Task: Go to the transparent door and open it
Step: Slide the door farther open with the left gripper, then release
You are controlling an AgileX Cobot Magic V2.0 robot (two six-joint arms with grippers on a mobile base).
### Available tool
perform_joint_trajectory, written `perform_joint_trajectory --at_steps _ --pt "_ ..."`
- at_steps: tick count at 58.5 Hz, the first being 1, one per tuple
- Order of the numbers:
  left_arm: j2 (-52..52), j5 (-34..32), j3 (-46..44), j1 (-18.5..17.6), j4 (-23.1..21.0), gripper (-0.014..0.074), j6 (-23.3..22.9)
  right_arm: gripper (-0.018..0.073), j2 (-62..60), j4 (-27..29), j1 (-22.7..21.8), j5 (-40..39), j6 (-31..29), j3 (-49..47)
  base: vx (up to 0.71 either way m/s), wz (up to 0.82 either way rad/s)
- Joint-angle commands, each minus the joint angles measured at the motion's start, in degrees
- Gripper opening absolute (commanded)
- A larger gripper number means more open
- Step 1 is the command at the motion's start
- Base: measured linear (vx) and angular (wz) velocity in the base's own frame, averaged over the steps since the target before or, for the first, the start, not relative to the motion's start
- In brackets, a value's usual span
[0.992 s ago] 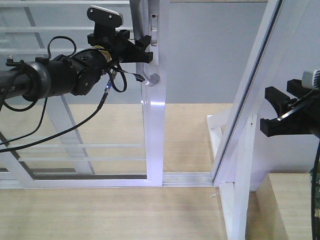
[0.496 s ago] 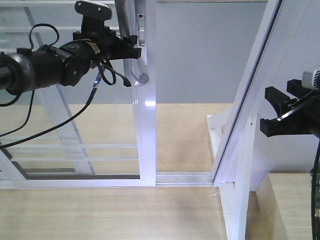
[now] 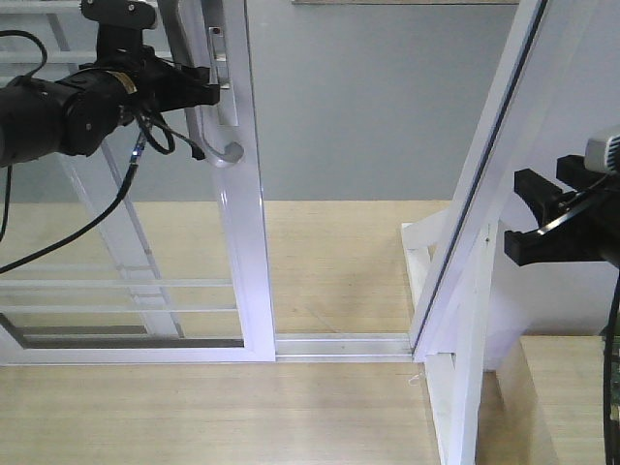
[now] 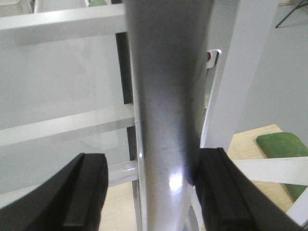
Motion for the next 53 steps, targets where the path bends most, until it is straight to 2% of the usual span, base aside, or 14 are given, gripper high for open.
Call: perform_joint_trajectory --at_steps 1,21,35,53 --pt "-5.0 -5.6 -0.5 1.6 -1.3 0.0481 0.0 0.0337 -0.7 -0.3 -0.1 -3.2 -0.1 -1.6 0.00 0.00" --pt "-9.3 -6.7 6.4 3.3 -1.0 0.0481 0.0 0.0337 -0.7 -0.3 -0.1 -3.2 -0.1 -1.6 0.00 0.00" --pt "-13.0 -7.7 11.9 7.6 -1.0 0.0481 0.0 0.0337 -0.7 -0.3 -0.1 -3.2 -0.1 -1.6 0.00 0.00" --pt "-26.3 -8.3 24.5 8.0 -0.8 0.0481 0.0 0.0337 -0.7 -0.3 -0.1 -3.2 -0.1 -1.6 0.00 0.00"
